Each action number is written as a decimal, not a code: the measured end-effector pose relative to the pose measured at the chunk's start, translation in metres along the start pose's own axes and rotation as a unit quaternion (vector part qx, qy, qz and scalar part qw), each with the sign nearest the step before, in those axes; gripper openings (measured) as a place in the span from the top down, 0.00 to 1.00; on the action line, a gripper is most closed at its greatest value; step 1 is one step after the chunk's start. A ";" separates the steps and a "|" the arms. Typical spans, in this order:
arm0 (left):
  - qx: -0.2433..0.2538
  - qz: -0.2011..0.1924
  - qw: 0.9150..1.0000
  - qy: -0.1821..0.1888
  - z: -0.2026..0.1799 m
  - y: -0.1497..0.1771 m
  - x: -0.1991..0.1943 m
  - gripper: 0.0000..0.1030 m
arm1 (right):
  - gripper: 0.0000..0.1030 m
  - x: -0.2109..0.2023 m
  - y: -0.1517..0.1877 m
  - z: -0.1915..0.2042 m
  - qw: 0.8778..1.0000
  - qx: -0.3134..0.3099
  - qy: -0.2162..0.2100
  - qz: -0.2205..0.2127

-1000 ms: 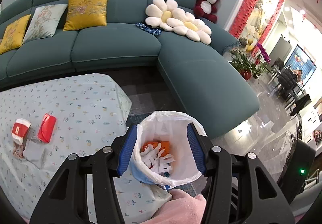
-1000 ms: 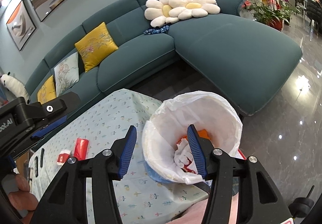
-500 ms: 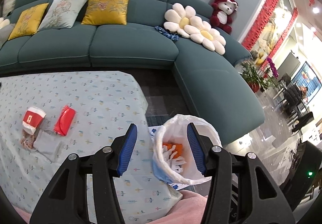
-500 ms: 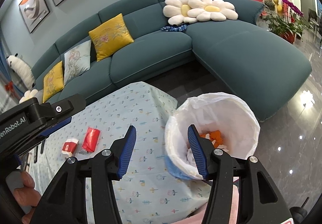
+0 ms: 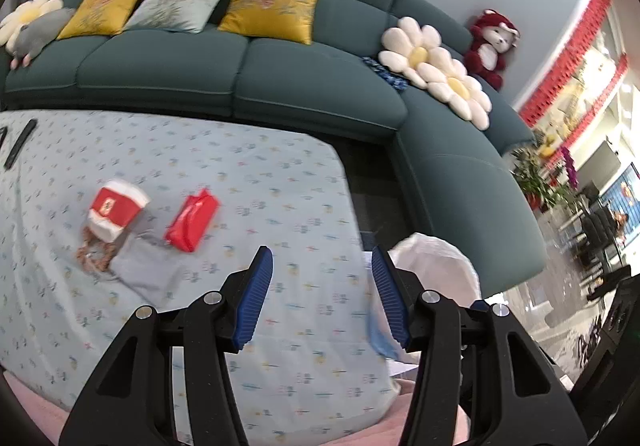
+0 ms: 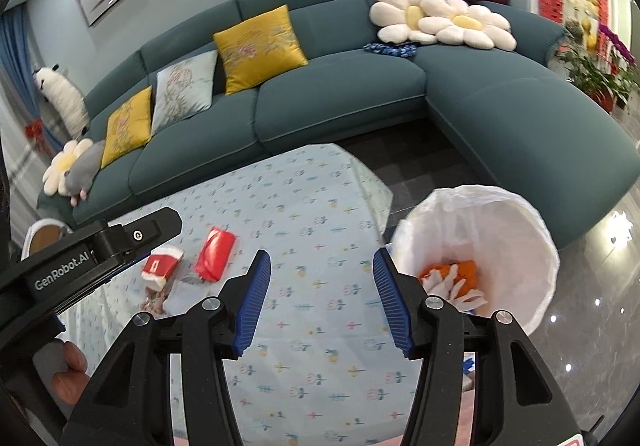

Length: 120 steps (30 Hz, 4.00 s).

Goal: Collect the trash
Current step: 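Move both tools back over the table toward the red cup and packet, then grasp the red-and-white paper cup with the left tool while the right tool grasps the red packet, then carry cup and packet over the wastebasket and open both tools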

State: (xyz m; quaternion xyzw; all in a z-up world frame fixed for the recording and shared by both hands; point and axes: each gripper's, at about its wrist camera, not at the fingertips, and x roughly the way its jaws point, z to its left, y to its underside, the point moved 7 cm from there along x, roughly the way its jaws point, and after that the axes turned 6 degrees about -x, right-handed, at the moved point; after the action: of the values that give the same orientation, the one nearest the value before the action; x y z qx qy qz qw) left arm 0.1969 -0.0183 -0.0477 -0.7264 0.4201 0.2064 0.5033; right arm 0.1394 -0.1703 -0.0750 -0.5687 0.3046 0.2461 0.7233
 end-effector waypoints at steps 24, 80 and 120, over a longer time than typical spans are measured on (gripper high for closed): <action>-0.122 0.025 0.986 -0.110 0.227 -0.016 0.024 0.33 | 0.40 0.110 0.033 0.143 0.992 -0.079 -0.033 0.088; -0.069 0.034 0.996 -0.049 0.134 -0.058 0.050 0.80 | 0.99 0.122 -0.037 0.118 0.998 -0.042 -0.028 0.047; 0.148 0.043 0.987 0.047 -0.170 0.039 0.030 0.80 | 0.99 -0.053 -0.030 -0.162 0.987 0.134 0.035 -0.087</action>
State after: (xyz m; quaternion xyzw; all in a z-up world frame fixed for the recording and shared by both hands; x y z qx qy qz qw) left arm 0.1606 -0.1894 -0.0216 -0.6344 0.4997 0.1288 0.5755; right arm 0.0981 -0.3358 -0.0438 -0.4995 0.3095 0.1197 0.8002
